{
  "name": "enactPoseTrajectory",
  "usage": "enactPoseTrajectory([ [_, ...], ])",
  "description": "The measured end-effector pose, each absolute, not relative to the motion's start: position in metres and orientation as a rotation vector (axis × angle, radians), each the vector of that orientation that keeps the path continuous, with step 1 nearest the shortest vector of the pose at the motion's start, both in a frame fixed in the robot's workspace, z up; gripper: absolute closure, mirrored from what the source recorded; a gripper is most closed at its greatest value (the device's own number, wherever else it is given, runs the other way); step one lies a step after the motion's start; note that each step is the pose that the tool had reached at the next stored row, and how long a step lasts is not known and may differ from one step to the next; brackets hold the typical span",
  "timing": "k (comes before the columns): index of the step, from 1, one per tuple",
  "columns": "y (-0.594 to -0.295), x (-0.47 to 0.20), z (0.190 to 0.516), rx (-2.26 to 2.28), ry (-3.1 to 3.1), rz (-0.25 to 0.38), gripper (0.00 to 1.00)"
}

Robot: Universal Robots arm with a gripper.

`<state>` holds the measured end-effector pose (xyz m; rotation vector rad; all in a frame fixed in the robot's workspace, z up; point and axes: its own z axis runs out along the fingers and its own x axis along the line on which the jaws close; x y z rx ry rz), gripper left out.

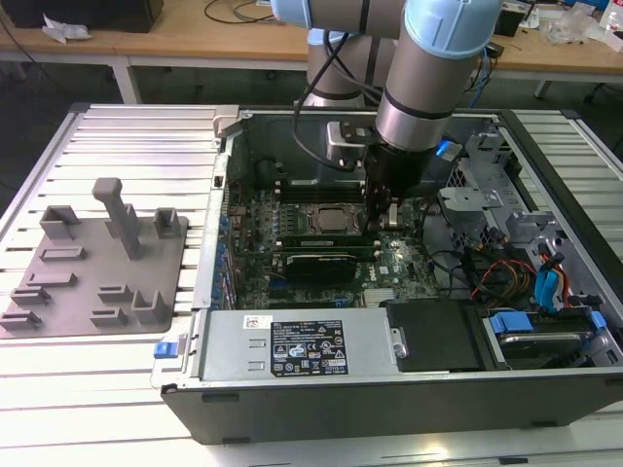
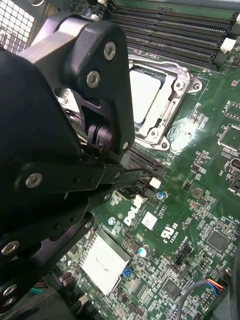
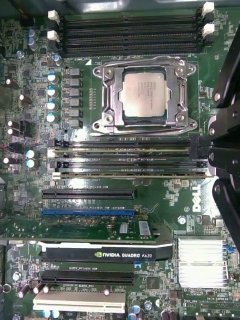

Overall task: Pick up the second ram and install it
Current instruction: 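Press down the second ram until it locks into place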

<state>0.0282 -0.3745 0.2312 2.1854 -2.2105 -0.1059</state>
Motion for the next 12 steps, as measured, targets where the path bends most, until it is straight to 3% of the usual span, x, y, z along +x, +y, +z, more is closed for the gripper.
enactPoseTrajectory([
  [12,-0.374,0.028,0.240,2.185,-2.210,-0.104,0.92],
])
